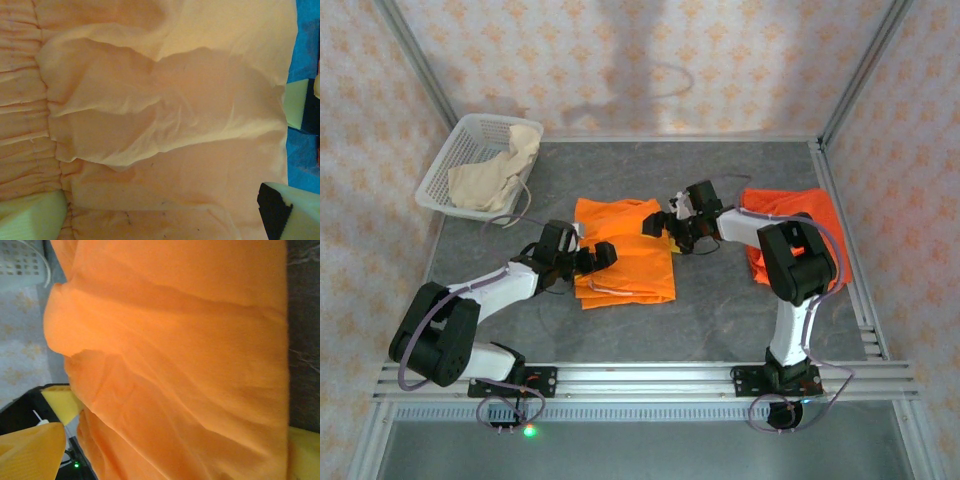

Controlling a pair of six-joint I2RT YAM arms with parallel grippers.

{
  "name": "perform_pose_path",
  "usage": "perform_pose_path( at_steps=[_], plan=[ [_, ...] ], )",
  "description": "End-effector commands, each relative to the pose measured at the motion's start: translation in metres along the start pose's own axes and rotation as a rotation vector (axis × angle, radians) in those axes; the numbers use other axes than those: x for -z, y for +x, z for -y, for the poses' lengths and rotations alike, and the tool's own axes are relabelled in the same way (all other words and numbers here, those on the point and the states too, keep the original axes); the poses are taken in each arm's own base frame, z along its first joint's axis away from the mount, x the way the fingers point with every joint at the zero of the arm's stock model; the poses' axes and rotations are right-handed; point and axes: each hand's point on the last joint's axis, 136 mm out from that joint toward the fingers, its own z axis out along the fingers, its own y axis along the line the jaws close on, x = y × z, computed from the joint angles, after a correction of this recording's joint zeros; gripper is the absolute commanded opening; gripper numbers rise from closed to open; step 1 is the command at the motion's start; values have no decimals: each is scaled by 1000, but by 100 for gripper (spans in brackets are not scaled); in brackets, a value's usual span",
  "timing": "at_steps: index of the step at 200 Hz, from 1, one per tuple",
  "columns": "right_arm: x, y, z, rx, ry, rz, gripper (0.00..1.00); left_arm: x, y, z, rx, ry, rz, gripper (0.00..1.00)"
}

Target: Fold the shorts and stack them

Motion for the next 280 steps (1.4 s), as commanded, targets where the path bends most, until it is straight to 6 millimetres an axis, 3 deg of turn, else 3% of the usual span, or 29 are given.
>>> perform_pose_path(
  at_steps=[1,97,133,215,243,280],
  plan=[
    [-10,5,-5,-5,-49,-17,99,-9,37,-37,80,-105,-119,100],
    [-22,12,-10,-38,-121,-28,97,-14,38,-38,84,-98,-125,100],
    [-28,14,-8,-50,-121,-33,90,-14,38,-38,85,-97,-125,100],
    [-33,13,8,-82,-40,-17,40,-9,31,-33,83,-88,-96,100],
    [-30,14,14,-57,36,-12,14,4,15,-18,69,-58,-34,100],
    [-11,13,16,22,180,-5,0,31,-5,2,26,-36,45,100]
  ],
)
